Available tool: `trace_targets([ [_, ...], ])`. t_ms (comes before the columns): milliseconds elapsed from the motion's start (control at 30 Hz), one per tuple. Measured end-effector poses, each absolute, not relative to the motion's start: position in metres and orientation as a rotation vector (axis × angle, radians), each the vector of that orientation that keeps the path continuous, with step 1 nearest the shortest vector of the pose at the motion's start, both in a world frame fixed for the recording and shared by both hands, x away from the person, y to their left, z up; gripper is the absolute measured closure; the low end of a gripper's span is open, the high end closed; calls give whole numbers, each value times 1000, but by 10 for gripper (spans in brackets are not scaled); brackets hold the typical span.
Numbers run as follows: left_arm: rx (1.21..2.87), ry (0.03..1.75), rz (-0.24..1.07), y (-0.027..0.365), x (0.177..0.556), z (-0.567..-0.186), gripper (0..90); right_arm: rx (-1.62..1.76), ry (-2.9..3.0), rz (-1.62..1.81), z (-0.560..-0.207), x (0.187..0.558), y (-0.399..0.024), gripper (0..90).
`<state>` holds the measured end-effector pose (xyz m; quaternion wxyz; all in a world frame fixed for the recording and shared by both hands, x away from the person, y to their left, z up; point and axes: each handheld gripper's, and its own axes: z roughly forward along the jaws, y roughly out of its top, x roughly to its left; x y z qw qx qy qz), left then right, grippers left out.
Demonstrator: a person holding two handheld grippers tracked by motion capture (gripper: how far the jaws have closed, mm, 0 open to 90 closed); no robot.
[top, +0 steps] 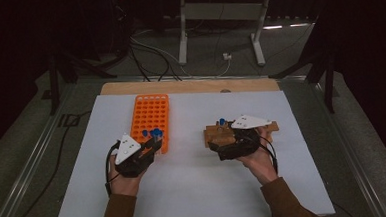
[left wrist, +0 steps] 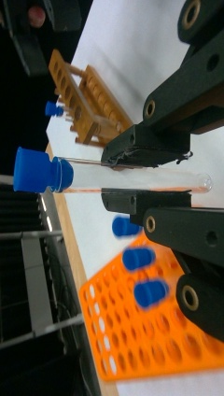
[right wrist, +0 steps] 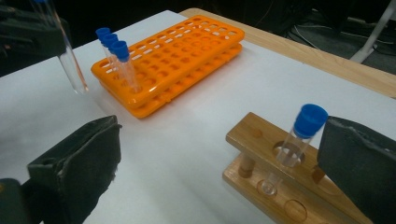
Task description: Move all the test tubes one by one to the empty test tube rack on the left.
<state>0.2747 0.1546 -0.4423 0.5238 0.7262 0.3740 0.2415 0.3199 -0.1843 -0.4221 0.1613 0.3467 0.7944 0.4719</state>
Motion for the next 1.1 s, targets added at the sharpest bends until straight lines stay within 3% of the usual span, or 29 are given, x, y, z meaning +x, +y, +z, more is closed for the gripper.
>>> trace_targets([
  [367, 1692, 971, 658, 181, 277, -442, 780, 997, 2262, 1362, -425, 318, -191, 0],
  [1100, 1648, 1083, 744, 192, 294, -454, 780, 1041, 2217, 1374, -431, 316, -216, 0],
])
